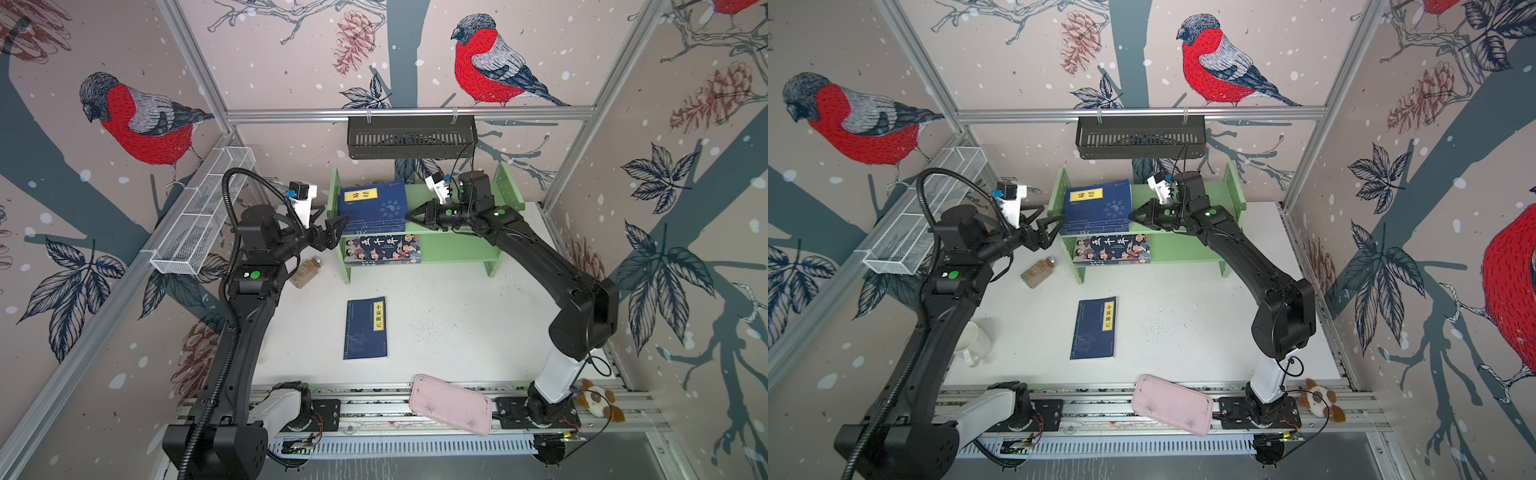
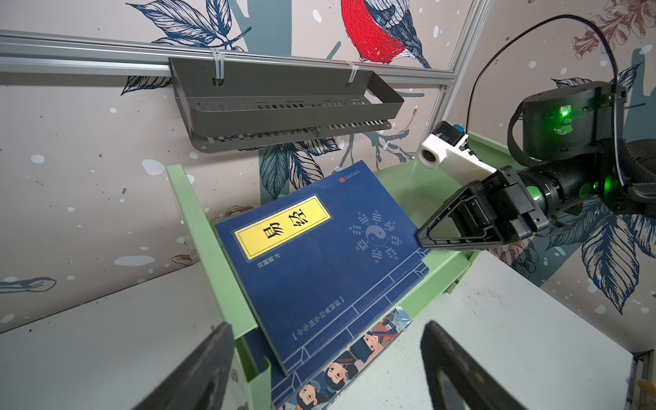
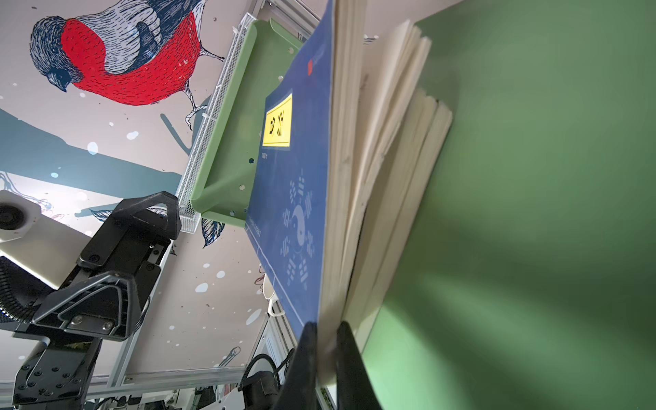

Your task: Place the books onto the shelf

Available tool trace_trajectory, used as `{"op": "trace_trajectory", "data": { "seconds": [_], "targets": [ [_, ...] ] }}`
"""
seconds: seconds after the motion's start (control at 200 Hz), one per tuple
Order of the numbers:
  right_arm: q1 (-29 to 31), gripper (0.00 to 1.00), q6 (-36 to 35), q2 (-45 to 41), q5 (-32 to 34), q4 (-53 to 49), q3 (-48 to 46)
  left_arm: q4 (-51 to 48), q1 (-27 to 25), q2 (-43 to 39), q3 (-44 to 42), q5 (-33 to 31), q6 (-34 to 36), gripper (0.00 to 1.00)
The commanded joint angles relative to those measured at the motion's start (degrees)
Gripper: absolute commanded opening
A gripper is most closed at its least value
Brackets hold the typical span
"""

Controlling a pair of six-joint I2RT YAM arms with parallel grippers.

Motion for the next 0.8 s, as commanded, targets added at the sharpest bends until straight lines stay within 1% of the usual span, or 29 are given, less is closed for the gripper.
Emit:
{"op": "trace_trajectory", "data": {
  "seconds": [0.0,0.295,0.795],
  "targets": [
    [-0.1,0.05,-0.3,-0.9,-0.2,1.6,-0.6,2.1,0.0,-0.2,0.1,1.0,-0.1,0.83],
    [-0.1,0.05,1.0,-2.7,-1.0,4.2,-3.9,2.6,0.0,0.1,0.2,1.3,-0.8,0.83],
    [0.0,0.05,1.8,-3.3,-2.5,5.5,-4.7,2.6,0.0,0.0,0.2,1.3,-0.7,0.83]
  ]
}}
